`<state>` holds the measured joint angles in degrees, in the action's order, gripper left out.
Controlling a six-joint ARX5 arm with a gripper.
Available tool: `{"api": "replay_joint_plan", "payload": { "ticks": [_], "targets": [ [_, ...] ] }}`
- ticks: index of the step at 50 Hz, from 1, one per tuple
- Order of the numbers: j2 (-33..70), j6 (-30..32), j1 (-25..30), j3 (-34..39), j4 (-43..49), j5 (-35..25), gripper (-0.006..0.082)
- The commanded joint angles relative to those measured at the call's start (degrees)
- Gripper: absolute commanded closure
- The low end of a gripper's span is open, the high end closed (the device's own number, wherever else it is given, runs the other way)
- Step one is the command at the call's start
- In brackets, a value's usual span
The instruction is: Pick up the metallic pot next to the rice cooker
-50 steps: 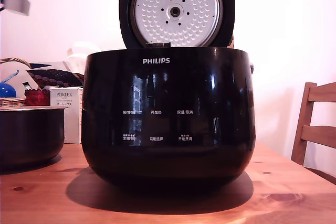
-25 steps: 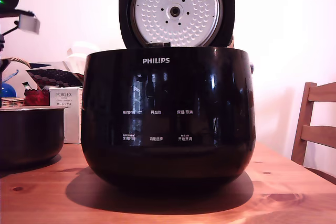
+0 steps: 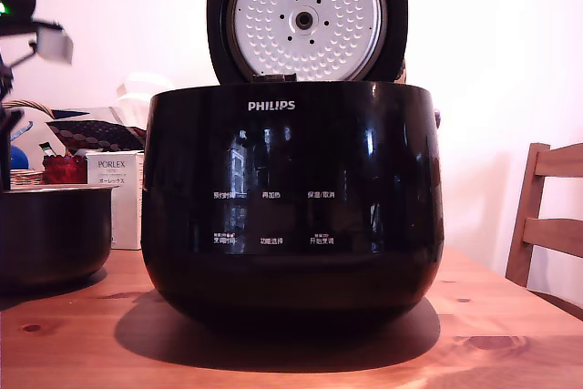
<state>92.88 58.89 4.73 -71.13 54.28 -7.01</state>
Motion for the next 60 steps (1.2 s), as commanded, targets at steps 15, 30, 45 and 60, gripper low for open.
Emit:
{"api": "replay_joint_plan", "payload": {
  "ticks": [15,30,45,60],
  "targets": [
    [1.44,0.26,-0.24,0.13,-0.76,-0.26,0.0477],
    [3.54,0.26,-0.22,0.13,-1.03,-0.04,0.0491],
    [3.56,0.24,-0.22,0.13,-1.7,0.17,0.0788],
    [3.54,0.24,-0.17,0.11,-0.2,3.48,0.0788]
  ]
}}
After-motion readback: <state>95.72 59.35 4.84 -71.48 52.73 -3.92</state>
